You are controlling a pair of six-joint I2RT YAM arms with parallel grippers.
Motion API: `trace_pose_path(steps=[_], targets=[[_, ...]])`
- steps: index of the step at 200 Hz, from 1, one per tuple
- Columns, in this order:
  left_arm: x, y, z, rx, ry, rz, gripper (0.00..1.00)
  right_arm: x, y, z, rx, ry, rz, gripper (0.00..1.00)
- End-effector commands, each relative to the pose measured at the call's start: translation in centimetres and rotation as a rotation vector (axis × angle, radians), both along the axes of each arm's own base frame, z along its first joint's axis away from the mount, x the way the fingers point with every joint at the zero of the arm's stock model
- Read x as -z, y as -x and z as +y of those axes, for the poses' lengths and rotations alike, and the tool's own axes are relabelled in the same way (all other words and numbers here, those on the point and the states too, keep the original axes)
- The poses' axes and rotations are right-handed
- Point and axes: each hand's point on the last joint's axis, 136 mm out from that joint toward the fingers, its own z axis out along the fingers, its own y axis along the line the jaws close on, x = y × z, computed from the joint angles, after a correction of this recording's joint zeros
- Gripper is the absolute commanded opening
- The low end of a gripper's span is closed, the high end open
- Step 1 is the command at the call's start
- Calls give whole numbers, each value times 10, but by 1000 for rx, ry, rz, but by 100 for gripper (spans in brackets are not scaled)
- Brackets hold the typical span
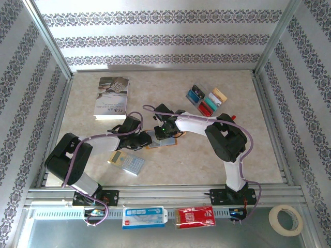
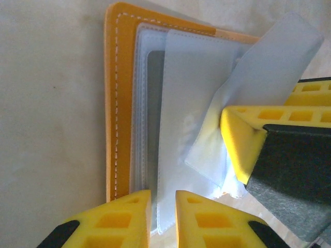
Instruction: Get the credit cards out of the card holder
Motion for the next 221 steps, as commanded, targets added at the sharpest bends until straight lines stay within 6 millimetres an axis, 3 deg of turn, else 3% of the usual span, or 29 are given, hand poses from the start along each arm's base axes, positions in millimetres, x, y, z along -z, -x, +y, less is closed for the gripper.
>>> trace_pose_path(steps=[1, 65, 98, 149, 180, 221], targets=[[-11, -3, -9, 37, -16, -39, 20, 50, 31, -23, 8, 102, 139, 21], [-8, -1, 0, 12, -69, -36, 20, 50, 30, -23, 12, 101, 139, 20], [-5, -1, -8, 30, -34, -25, 21, 49, 29, -23, 14, 99, 136, 21], [-18, -6, -22, 46, 56, -64, 20, 45, 29, -21, 23, 69, 142, 21], [-15, -6, -22, 44, 59, -62, 20, 28, 23, -14, 28, 4, 119, 21], [-9, -7, -24, 41, 65, -52, 21, -11, 11, 1, 39, -124, 63, 28]])
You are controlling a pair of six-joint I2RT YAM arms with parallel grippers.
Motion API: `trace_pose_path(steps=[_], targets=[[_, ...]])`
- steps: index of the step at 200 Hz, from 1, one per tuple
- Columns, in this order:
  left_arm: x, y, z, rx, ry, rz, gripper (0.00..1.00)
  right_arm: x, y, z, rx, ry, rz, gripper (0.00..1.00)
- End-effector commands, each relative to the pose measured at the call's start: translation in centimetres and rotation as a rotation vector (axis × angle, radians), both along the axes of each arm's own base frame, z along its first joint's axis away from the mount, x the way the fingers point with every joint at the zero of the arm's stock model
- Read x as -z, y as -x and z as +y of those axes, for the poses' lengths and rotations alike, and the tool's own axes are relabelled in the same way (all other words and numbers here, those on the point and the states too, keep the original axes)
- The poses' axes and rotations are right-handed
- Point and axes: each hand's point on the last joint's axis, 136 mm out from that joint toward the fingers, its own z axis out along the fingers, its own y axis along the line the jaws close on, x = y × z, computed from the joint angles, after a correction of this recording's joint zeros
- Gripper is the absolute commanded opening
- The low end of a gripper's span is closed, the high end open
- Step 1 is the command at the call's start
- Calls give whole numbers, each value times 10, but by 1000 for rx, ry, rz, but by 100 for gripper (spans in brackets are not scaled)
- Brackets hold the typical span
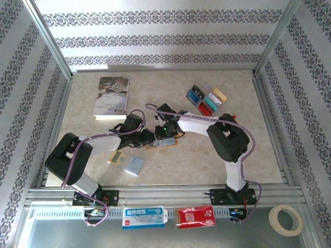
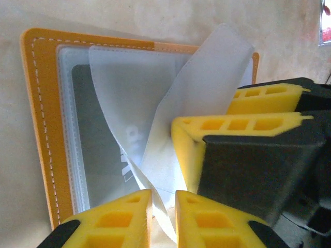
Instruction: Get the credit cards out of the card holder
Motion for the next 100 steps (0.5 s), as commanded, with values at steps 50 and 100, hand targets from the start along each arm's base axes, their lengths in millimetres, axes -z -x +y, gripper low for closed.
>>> trace_pose_path(steps=[50, 100], targets=[[8, 2, -5, 3, -1, 7, 27, -38, -2, -6, 73, -122, -26, 33], [7, 4, -2, -12, -4, 14, 37, -47, -7, -21, 126, -126, -66, 34]])
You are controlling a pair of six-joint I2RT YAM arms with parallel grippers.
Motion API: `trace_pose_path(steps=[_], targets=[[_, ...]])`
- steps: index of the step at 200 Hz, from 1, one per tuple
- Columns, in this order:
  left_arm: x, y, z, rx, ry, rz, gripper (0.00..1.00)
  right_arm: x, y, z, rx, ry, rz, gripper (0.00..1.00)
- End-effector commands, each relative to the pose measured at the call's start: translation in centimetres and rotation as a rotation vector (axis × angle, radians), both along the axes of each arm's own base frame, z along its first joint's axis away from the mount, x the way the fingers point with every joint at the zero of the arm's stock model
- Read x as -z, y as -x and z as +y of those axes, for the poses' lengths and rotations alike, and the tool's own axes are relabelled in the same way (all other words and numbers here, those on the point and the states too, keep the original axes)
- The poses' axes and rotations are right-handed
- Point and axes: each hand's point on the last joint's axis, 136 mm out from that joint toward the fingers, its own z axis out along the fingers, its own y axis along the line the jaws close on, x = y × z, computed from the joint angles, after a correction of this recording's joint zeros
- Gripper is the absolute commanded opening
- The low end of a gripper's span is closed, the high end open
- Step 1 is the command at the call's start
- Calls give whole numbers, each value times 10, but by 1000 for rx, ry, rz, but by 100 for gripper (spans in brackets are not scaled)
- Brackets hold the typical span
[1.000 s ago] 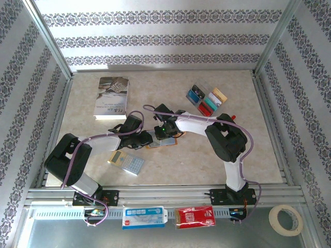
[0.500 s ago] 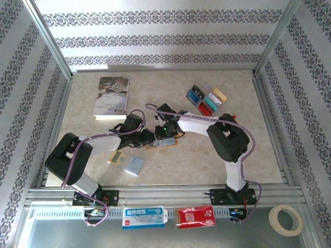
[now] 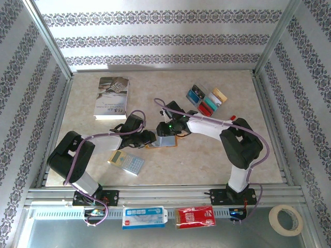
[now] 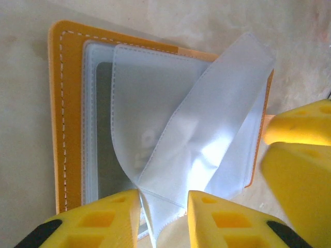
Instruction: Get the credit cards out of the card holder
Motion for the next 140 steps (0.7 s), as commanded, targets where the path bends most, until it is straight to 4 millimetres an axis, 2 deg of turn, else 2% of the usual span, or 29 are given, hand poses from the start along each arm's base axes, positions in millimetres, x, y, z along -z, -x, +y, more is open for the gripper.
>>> trace_pose_path(steps=[1, 39, 80, 140], targets=[[0, 4, -2, -7, 1, -3, 37, -5, -5, -8, 46, -9, -19, 34], [4, 12, 8, -40, -27, 16, 42, -2, -7, -10, 64, -15, -11, 34], [4, 11, -6, -4, 46, 32, 43, 3, -5, -12, 60, -9, 1, 34], [-26, -7, -26, 44, 145, -90, 43, -3, -7, -27, 98, -6, -21, 34]])
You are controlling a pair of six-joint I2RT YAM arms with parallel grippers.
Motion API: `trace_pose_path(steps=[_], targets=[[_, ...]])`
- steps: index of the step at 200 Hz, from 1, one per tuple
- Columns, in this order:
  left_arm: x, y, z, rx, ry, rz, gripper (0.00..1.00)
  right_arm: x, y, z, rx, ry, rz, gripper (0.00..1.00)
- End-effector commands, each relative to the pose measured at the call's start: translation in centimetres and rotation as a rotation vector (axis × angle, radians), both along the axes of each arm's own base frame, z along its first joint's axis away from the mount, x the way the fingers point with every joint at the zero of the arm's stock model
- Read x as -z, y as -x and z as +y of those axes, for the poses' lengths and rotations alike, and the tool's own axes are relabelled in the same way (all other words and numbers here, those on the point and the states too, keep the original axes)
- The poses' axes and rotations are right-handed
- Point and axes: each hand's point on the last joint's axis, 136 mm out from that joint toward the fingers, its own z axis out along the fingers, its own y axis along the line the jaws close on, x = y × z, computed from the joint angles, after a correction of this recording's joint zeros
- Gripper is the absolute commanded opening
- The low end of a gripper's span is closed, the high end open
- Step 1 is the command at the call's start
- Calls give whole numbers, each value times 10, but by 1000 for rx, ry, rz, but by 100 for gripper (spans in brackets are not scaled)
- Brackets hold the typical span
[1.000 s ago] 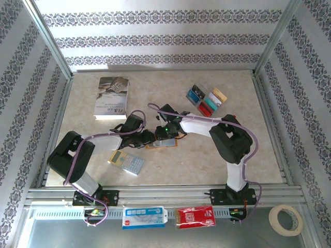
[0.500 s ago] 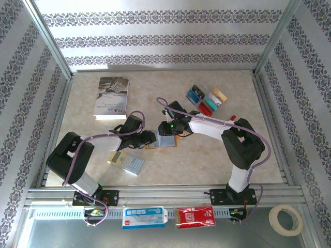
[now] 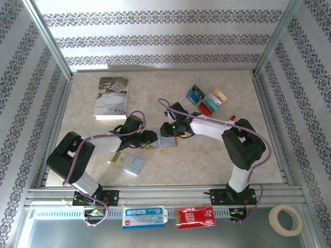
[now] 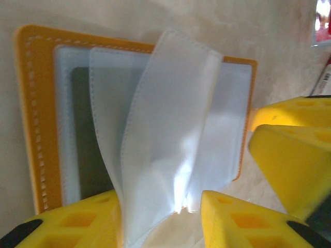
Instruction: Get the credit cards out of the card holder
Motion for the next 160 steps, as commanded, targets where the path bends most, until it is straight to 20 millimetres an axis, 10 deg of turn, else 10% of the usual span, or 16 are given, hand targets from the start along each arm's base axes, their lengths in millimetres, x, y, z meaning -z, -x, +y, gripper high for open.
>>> trace_pose_path(steps=[1, 160], targets=[[-21, -8, -19, 43, 79, -80, 43, -13, -8, -10, 44, -6, -40, 34], [-29, -18, -84, 154, 70, -101, 44, -38, -28, -78, 303, 2, -172, 35]])
